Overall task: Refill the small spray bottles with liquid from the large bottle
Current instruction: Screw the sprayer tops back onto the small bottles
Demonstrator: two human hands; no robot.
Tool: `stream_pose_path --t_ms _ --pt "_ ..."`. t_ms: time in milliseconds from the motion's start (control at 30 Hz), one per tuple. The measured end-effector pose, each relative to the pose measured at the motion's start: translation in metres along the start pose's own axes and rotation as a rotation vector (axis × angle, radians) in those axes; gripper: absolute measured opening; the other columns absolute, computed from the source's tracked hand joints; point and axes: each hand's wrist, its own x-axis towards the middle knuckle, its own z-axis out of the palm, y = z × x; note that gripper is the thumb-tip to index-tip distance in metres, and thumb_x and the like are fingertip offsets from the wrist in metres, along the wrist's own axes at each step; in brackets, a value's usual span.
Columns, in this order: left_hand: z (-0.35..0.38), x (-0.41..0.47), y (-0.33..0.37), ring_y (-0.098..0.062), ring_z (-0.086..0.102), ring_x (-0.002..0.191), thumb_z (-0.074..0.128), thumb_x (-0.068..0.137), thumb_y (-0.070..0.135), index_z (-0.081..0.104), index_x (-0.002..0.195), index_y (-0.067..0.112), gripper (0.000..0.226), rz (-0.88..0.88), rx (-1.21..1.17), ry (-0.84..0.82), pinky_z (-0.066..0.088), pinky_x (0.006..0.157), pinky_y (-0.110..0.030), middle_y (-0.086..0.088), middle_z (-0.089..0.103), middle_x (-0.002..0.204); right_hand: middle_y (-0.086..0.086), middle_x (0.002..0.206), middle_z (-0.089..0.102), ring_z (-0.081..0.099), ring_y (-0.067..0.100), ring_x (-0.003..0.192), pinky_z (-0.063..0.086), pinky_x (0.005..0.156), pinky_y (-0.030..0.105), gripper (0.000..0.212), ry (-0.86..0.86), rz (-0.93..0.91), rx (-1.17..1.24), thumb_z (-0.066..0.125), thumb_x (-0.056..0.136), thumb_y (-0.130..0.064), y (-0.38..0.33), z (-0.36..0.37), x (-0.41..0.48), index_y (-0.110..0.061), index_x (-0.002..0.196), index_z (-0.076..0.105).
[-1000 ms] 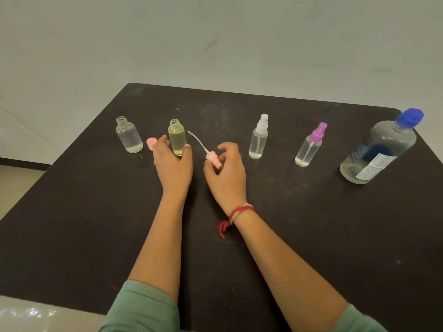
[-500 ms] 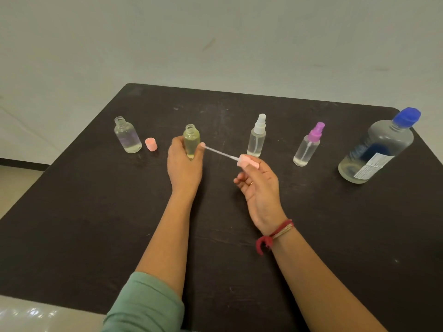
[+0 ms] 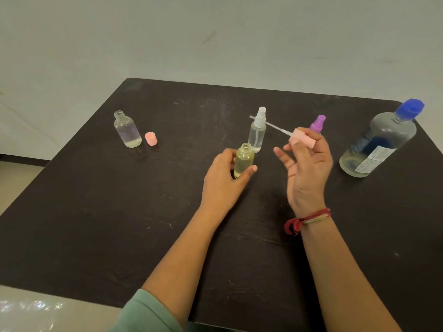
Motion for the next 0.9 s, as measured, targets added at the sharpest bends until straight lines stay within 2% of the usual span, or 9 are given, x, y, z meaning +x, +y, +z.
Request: stream_pose_path --t_ms 100,333,467,567,600,633,667,733,900 --pt "0.0 0.001 0.0 0.0 0.057 0.096 0.069 0.082 0.046 0.056 0.109 0.026 0.036 -0.002 0.006 -0.011 0.049 0.084 -0.025 0.012 0.061 0.107 0.002 0.09 0.059 0.059 0.007 0.076 0.055 0.076 0.036 0.02 -0.006 -0.043 -0.028 0.067 0.072 -0.022 -0.006 -0.004 -0.001 -0.014 0.091 0.065" --pt "-0.001 0.001 0.0 0.002 0.056 0.095 0.07 0.083 0.044 0.055 0.108 0.028 0.034 -0.004 -0.005 -0.032 0.047 0.083 -0.022 0.012 0.061 0.108 0.006 0.095 0.057 0.058 0.018 0.081 0.057 0.069 0.035 0.009 -0.152 -0.35 -0.38 0.055 0.088 -0.019 -0.019 0.008 -0.003 -0.014 0.095 0.058" --pt "-0.002 0.001 0.001 -0.001 0.058 0.098 0.069 0.083 0.045 0.055 0.111 0.028 0.036 -0.005 -0.012 -0.04 0.049 0.086 -0.026 0.012 0.062 0.11 -0.016 0.09 0.056 0.057 0.017 0.075 0.053 0.072 0.056 0.004 -0.142 -0.511 -0.564 0.054 0.094 -0.011 -0.017 0.009 0.002 -0.012 0.093 0.057" --pt "-0.002 0.001 0.002 -0.001 0.058 0.098 0.069 0.083 0.045 0.055 0.111 0.028 0.036 -0.002 -0.012 -0.04 0.05 0.086 -0.027 0.012 0.061 0.11 -0.016 0.089 0.054 0.056 0.021 0.076 0.052 0.065 0.047 0.013 -0.138 -0.574 -0.656 0.053 0.093 -0.002 -0.02 0.012 0.004 -0.013 0.089 0.057" --pt "-0.002 0.001 0.002 -0.001 0.057 0.097 0.069 0.083 0.045 0.054 0.111 0.028 0.036 0.0 -0.012 -0.039 0.049 0.086 -0.027 0.012 0.061 0.109 -0.011 0.087 0.055 0.057 0.021 0.078 0.052 0.069 0.039 0.013 -0.16 -0.598 -0.694 0.053 0.092 0.0 -0.022 0.015 0.004 -0.012 0.087 0.057" --pt "-0.002 0.001 0.001 -0.001 0.057 0.097 0.069 0.083 0.045 0.054 0.111 0.028 0.035 0.003 -0.012 -0.039 0.05 0.086 -0.028 0.013 0.061 0.108 -0.006 0.086 0.056 0.057 0.019 0.08 0.049 0.074 0.024 0.012 -0.194 -0.616 -0.746 0.054 0.09 0.0 -0.024 0.018 0.004 -0.01 0.084 0.058" --pt "-0.002 0.001 0.001 -0.001 0.058 0.096 0.069 0.083 0.045 0.055 0.11 0.028 0.035 0.007 -0.015 -0.037 0.05 0.086 -0.028 0.013 0.061 0.107 -0.001 0.086 0.057 0.056 0.013 0.082 0.041 0.077 0.008 0.009 -0.237 -0.618 -0.804 0.055 0.088 -0.002 -0.024 0.021 0.005 -0.007 0.083 0.059" --pt "-0.001 0.001 -0.001 -0.002 0.059 0.095 0.069 0.082 0.046 0.055 0.109 0.028 0.035 0.014 -0.021 -0.03 0.051 0.085 -0.03 0.012 0.062 0.104 0.003 0.089 0.059 0.052 -0.002 0.083 0.035 0.075 0.001 0.01 -0.34 -0.542 -0.897 0.055 0.086 -0.01 -0.023 0.028 0.008 -0.004 0.084 0.063" --pt "-0.001 0.001 0.001 -0.003 0.058 0.09 0.068 0.082 0.043 0.053 0.102 0.028 0.029 0.028 -0.017 -0.03 0.051 0.079 -0.029 0.012 0.061 0.098 -0.01 0.088 0.062 0.059 0.007 0.084 0.049 0.075 0.017 0.014 -0.609 -0.262 -1.044 0.055 0.094 -0.019 -0.015 0.036 0.017 -0.012 0.094 0.068"
